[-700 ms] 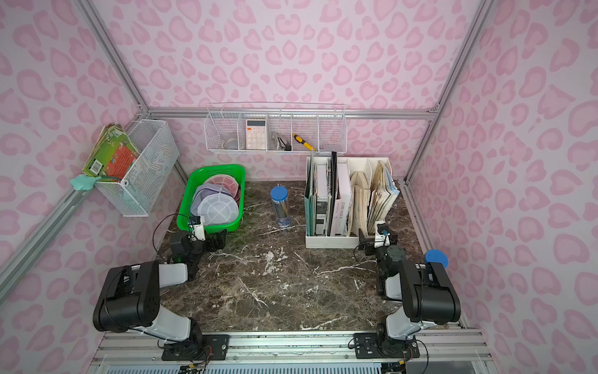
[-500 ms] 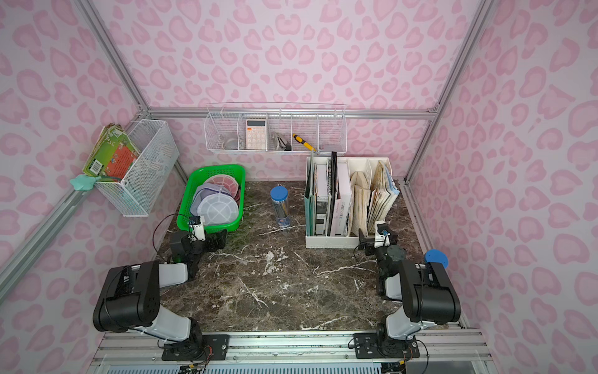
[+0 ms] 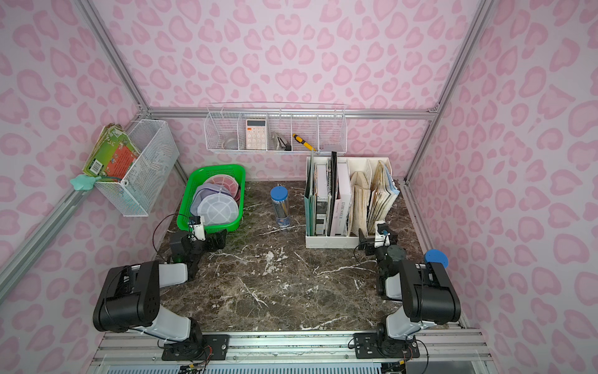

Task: Turn the laundry bag inside out
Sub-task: Pick up the laundry bag and place it in the bin.

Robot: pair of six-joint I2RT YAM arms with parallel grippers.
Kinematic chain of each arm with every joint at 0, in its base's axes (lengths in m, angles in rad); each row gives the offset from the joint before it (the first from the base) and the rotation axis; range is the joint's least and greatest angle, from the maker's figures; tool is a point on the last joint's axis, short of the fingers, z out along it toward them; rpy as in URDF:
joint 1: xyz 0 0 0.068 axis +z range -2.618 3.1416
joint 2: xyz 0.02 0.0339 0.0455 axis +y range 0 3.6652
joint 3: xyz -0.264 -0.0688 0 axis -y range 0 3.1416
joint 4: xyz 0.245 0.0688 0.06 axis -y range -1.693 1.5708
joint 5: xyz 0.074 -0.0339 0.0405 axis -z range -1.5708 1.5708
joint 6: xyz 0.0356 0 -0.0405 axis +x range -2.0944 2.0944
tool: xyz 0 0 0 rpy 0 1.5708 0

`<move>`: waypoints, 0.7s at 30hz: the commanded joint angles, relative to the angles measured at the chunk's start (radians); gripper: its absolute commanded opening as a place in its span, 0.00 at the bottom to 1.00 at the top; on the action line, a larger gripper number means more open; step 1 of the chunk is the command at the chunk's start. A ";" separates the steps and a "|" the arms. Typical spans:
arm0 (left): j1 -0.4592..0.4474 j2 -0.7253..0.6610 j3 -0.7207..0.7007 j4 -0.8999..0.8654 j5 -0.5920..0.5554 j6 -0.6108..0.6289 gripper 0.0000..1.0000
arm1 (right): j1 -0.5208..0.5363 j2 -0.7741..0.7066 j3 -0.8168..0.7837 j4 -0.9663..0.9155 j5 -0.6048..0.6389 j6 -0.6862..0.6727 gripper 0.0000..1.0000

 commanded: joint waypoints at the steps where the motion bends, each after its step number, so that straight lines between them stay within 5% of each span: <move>1: 0.000 -0.008 -0.003 0.015 0.008 0.018 0.99 | -0.003 -0.004 -0.010 0.048 0.037 0.018 1.00; 8: 0.000 -0.191 0.094 -0.301 -0.081 -0.016 0.99 | 0.045 -0.117 -0.159 0.226 0.206 0.019 1.00; 14: -0.001 -0.327 0.147 -0.532 -0.104 -0.046 0.99 | 0.073 -0.351 -0.134 -0.001 0.273 0.029 1.00; 21: 0.000 -0.389 0.173 -0.639 -0.094 -0.123 0.99 | 0.072 -0.614 0.019 -0.472 0.328 0.355 1.00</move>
